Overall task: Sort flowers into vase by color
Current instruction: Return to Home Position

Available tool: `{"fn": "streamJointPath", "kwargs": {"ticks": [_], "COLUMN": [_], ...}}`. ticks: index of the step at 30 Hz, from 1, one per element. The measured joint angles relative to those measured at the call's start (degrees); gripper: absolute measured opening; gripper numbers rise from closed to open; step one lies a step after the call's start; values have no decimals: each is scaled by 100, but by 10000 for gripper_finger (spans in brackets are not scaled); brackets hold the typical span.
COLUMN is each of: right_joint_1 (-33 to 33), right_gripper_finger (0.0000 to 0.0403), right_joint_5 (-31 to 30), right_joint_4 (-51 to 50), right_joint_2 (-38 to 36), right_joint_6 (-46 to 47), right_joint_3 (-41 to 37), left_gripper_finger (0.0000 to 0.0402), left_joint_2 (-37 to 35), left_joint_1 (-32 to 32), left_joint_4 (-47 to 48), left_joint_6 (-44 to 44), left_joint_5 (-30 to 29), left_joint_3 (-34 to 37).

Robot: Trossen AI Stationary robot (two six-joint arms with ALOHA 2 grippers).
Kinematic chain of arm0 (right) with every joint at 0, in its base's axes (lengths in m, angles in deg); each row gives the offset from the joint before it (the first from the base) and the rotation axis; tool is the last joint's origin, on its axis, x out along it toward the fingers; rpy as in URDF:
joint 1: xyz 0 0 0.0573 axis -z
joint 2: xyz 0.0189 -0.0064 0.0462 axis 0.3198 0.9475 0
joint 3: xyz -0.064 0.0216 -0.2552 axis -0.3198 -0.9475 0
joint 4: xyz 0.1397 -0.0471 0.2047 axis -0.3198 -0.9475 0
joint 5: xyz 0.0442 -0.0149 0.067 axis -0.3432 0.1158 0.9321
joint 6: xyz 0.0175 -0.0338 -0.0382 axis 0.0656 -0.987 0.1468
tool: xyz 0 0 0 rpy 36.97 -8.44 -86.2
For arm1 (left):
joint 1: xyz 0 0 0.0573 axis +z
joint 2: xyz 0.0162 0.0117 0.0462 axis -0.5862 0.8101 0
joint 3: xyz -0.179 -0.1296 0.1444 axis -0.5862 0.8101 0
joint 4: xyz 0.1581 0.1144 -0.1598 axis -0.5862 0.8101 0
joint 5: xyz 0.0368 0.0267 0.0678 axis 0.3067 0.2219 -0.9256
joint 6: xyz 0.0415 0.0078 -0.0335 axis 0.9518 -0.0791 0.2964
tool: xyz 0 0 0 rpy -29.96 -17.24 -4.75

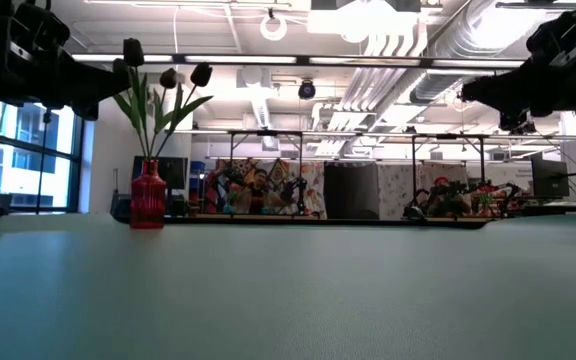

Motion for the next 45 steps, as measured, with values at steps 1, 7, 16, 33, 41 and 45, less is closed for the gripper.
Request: {"fn": "streamJointPath", "kwargs": {"ticks": [1, 7, 16, 33, 41, 45], "right_joint_1": [0, 0, 0, -1, -2, -1], "right_gripper_finger": [0, 0, 0, 0, 0, 0], "right_joint_5": [0, 26, 33, 48, 46, 45], "right_joint_4": [-82, -176, -180, -185, -187, -187], "right_joint_2": [0, 11, 11, 11, 11, 11], "right_joint_6": [6, -19, -20, -23, -24, -24], "right_joint_3": [0, 1, 2, 2, 2, 4], "left_gripper_finger": [0, 0, 0, 0, 0, 0], "left_joint_2": [2, 2, 2, 2, 2, 2], "left_joint_1": [0, 0, 0, 1, 0, 1], "left_joint_4": [2, 0, 0, 0, 0, 0], "left_joint_6": [-8, -37, -37, -37, -39, -39], "left_joint_5": [2, -1, -1, 2, 2, 2], "left_joint_3": [0, 0, 0, 0, 0, 0]}}
